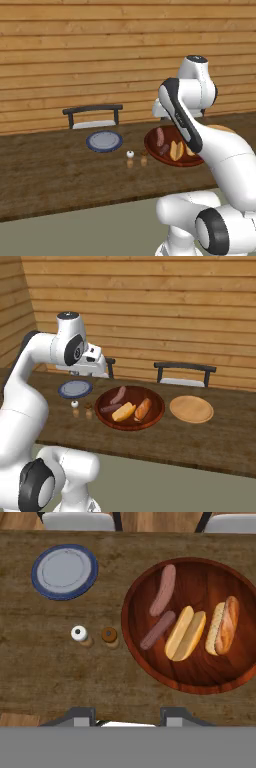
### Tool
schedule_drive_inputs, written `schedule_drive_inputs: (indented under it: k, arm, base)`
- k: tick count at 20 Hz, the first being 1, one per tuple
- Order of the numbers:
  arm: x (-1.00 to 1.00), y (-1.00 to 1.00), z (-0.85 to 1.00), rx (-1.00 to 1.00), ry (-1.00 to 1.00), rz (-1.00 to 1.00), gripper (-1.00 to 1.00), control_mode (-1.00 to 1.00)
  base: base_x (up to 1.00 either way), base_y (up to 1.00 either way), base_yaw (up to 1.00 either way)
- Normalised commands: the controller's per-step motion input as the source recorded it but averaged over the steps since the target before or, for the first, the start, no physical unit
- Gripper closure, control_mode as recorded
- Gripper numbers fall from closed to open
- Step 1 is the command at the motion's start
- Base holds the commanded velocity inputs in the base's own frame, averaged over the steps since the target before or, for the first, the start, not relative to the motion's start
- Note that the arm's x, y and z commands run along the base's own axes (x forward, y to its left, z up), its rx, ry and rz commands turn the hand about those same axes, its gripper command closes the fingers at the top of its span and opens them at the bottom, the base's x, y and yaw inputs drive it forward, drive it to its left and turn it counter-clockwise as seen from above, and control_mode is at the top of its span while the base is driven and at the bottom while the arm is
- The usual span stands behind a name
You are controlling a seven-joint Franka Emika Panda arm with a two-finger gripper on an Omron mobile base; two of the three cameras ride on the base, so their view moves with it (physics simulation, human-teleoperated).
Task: Place one bun and one sausage from the bowl on each plate.
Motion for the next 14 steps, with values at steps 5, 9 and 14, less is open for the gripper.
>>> schedule_drive_inputs:
  k: [5, 9, 14]
  arm:
    - [0.00, 0.01, -0.09, -0.01, 0.11, 0.00, -1.00, -1.00]
    - [0.68, -0.23, -0.63, -0.03, 0.05, -0.02, -1.00, -1.00]
    - [1.00, -0.98, -0.69, 0.00, 0.02, -0.09, -1.00, -1.00]
  base:
    - [0.00, 0.00, 0.00]
    - [0.00, 0.00, 0.00]
    - [0.00, 0.00, 0.00]
